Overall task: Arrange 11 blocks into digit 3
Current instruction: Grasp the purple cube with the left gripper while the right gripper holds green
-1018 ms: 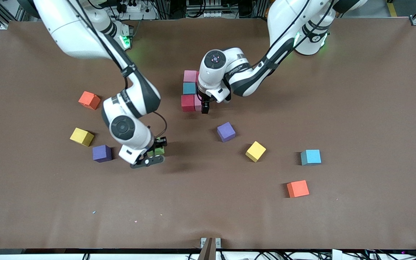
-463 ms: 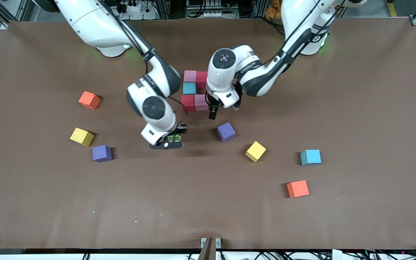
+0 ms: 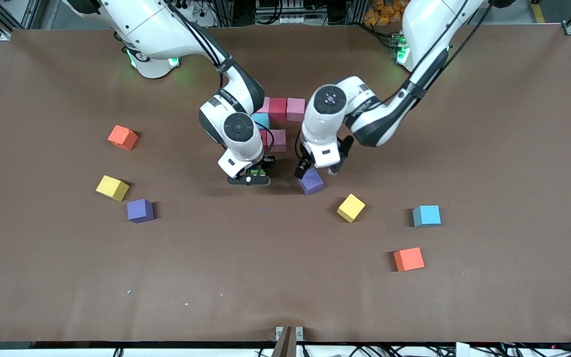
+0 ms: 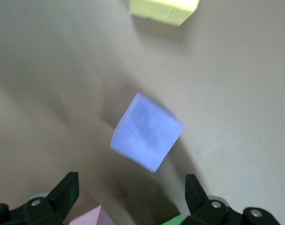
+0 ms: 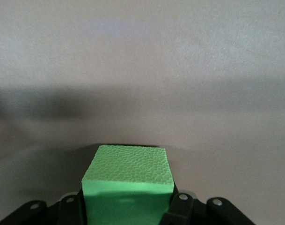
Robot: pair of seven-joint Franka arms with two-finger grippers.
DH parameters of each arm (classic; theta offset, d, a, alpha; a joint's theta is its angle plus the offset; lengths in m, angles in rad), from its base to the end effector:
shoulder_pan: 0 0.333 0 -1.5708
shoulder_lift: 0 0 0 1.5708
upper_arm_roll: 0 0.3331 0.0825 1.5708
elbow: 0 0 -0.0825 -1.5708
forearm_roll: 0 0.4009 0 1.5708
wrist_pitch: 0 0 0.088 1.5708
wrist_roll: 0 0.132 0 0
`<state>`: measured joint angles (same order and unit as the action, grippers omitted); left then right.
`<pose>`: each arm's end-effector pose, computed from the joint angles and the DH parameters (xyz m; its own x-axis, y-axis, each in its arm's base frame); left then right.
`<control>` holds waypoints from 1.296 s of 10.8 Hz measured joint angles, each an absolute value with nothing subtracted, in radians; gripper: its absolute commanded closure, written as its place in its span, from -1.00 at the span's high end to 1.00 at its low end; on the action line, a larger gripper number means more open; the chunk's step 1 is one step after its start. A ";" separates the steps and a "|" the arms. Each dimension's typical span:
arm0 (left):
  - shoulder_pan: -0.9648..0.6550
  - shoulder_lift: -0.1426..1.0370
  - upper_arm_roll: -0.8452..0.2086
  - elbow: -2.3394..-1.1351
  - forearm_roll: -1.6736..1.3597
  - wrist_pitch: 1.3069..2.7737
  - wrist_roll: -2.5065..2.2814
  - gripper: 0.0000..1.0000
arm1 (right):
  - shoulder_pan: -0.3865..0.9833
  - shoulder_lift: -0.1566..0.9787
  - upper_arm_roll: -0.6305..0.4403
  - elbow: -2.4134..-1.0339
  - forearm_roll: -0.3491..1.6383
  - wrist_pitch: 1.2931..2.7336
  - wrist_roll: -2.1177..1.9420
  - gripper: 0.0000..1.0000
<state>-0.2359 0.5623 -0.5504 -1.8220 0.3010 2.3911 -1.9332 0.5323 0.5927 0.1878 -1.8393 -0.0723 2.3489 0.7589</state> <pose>0.5034 -0.4569 0.2536 0.5252 0.8460 -0.0923 0.8507 -0.5191 0.0830 0.4981 0.4277 0.1800 0.9958 -0.0140 -0.0901 -0.0134 -0.9999 0.0072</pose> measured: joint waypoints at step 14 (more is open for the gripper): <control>-0.228 0.727 -0.547 -1.687 0.301 2.353 -1.564 1.00 | 0.555 0.583 0.189 -1.872 -0.072 2.356 0.780 -0.78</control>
<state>-0.2280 0.7271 -0.5466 -1.6872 0.3014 2.3525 -1.5637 0.5548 0.5830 0.1892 -1.8722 -0.0723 2.3557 0.7798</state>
